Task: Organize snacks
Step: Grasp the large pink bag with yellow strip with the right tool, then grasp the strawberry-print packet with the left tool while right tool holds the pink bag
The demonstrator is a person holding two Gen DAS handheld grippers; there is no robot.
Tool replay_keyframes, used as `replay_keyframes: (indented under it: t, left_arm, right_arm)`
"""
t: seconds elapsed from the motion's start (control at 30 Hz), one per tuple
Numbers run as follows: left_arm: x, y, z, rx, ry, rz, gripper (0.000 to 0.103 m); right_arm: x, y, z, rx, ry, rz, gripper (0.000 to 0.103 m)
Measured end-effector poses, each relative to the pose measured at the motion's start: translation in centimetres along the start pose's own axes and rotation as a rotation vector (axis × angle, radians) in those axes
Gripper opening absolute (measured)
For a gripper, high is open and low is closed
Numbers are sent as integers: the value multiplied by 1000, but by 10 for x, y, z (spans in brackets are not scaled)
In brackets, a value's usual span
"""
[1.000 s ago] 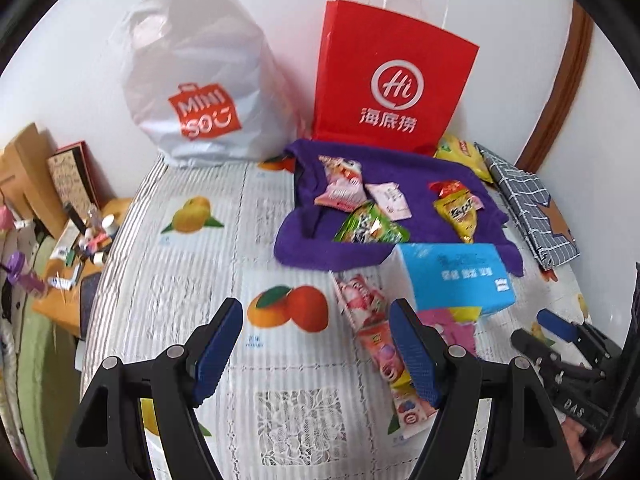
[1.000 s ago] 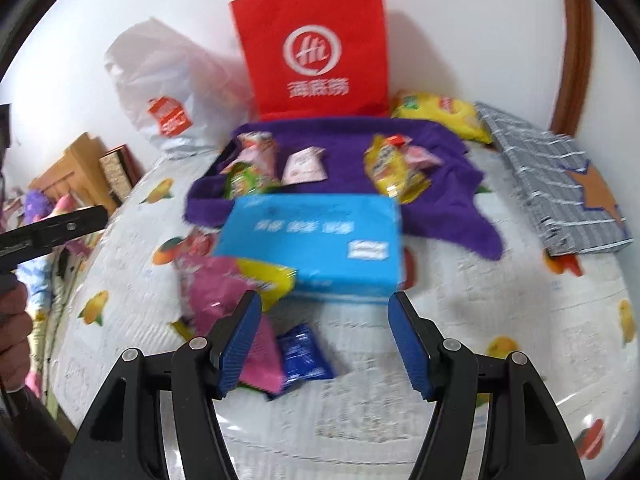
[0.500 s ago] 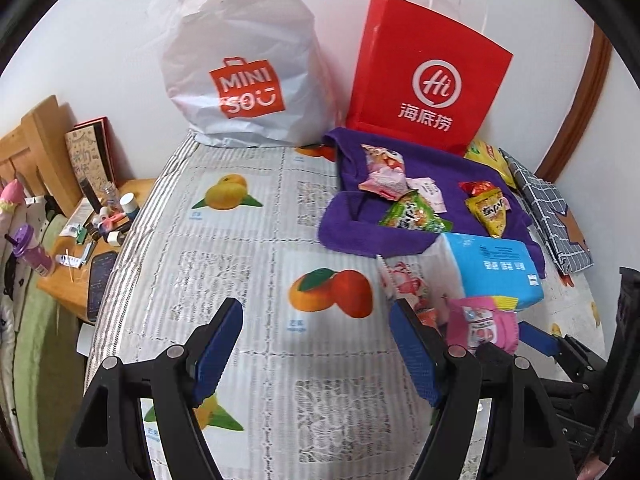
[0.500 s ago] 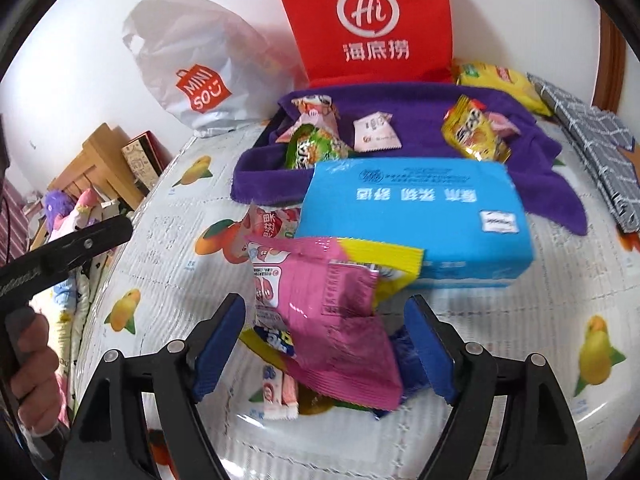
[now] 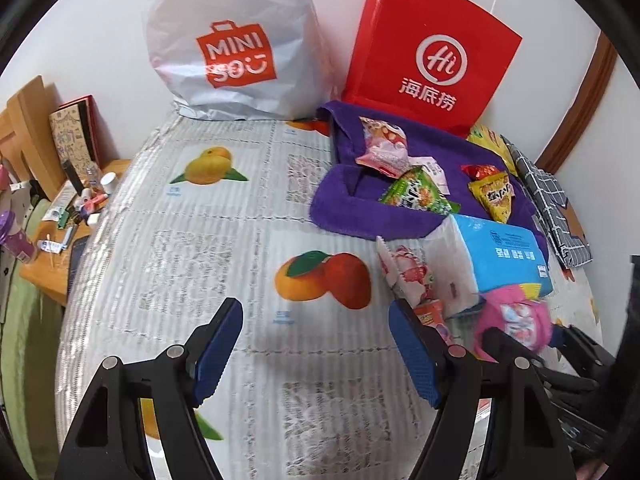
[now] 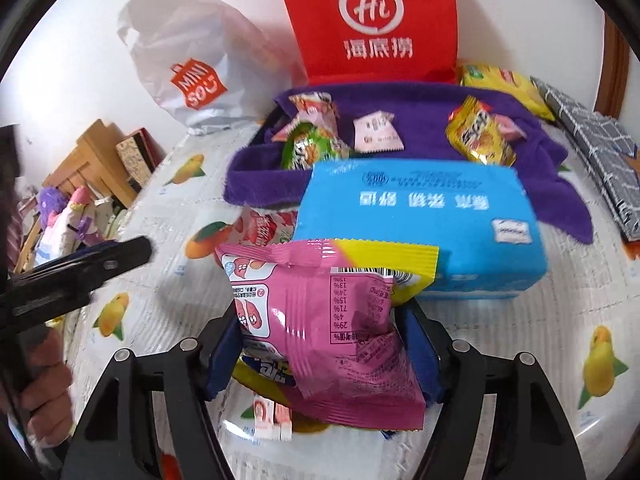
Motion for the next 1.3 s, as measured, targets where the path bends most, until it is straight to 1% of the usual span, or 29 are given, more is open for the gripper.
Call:
replay_keyframes:
  t: [0.07, 0.17, 0.33, 0.43, 0.57, 0.63, 0.73, 0.8, 0.9, 0.97, 1.0, 1.1, 1.3]
  left_arm:
    - [2, -5, 8, -6, -8, -9, 74]
    - [6, -14, 21, -11, -19, -22, 74]
    - [17, -37, 42, -32, -16, -56, 74]
    - [23, -49, 51, -31, -5, -74, 74]
    - [25, -68, 56, -23, 7, -102, 72]
    - [24, -74, 58, -16, 6, -118, 72]
    - [23, -83, 61, -8, -3, -135, 70]
    - [23, -87, 64, -14, -5, -143, 68]
    - [24, -92, 68, -21, -4, -151, 60]
    - [23, -93, 72, -38, -7, -157, 47]
    - [23, -93, 74, -43, -8, -160, 44]
    - [24, -93, 77, -42, -11, -161, 40]
    - [19, -84, 74, -39, -7, -152, 37]
  right_arm:
    - [-1, 16, 4, 6, 14, 28, 72]
    - [-2, 37, 15, -14, 30, 75, 72]
    - [-7, 54, 48, -56, 28, 101, 72]
    - [-10, 57, 79, -117, -3, 105, 72]
    - [-13, 55, 107, -179, -25, 96, 72]
    - [-15, 53, 117, -185, -39, 87, 72]
    - [-18, 50, 129, -173, -60, 77, 72]
    - [-20, 48, 134, -174, -65, 74, 72]
    - [-21, 45, 141, -178, -74, 68, 72]
    - [-22, 45, 145, -177, -82, 66, 72]
    - [-22, 45, 147, -176, -86, 66, 72]
    - [-23, 46, 151, -179, -97, 66, 72]
    - [-26, 51, 155, -183, -107, 75, 72]
Point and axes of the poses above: each gripper's, at about its wrist camera, not at the fingertips, and y roughly against the way its jaws point, z to its right, x to its top, the point moved 10 cm from there along -y, roughly the way its jaws point, and after that the axes turned 7 degrees about -z, right-handed, at the moved point
